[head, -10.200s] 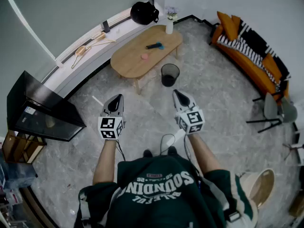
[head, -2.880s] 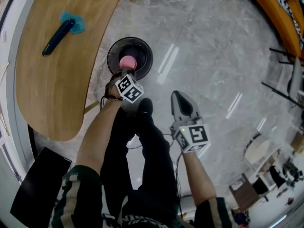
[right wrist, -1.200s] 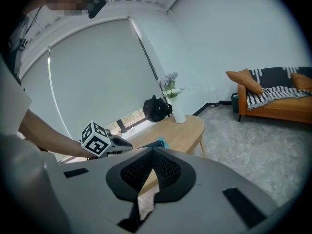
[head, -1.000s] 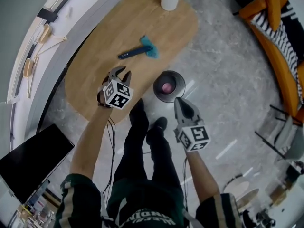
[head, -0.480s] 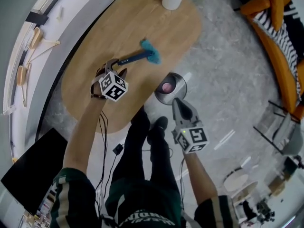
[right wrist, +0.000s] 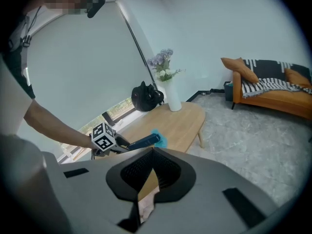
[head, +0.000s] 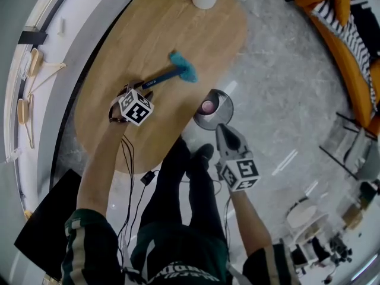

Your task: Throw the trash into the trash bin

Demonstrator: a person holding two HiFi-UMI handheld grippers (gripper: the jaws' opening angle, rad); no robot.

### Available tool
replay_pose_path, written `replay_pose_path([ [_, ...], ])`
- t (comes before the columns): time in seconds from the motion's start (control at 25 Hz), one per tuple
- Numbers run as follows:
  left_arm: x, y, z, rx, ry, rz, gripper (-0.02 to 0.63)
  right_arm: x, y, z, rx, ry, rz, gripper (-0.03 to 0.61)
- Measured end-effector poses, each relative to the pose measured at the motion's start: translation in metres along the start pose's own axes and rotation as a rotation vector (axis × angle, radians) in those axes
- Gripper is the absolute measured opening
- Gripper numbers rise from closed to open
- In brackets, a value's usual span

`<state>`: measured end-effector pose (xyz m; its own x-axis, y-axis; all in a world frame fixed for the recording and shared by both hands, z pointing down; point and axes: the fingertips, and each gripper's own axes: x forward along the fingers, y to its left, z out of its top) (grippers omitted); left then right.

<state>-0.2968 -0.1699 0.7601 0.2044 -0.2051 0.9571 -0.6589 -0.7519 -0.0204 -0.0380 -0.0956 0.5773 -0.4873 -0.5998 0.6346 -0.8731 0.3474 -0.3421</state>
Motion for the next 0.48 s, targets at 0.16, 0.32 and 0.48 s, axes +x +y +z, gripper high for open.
replay_pose_path([
  [0.16, -0.003, 0.001, -0.004, 0.03, -0.016, 0.015, 0.092, 0.004, 0.003, 0.003, 0.006, -0.01, -0.003, 0.002],
  [0.32, -0.01, -0.003, -0.005, 0.021, -0.05, 0.035, 0.086, 0.0, 0.004, 0.0, 0.003, -0.009, -0.003, 0.002],
  [0.48, -0.023, -0.012, -0.005, 0.001, -0.095, 0.047, 0.084, -0.01, 0.006, -0.008, -0.002, -0.011, 0.004, 0.002],
])
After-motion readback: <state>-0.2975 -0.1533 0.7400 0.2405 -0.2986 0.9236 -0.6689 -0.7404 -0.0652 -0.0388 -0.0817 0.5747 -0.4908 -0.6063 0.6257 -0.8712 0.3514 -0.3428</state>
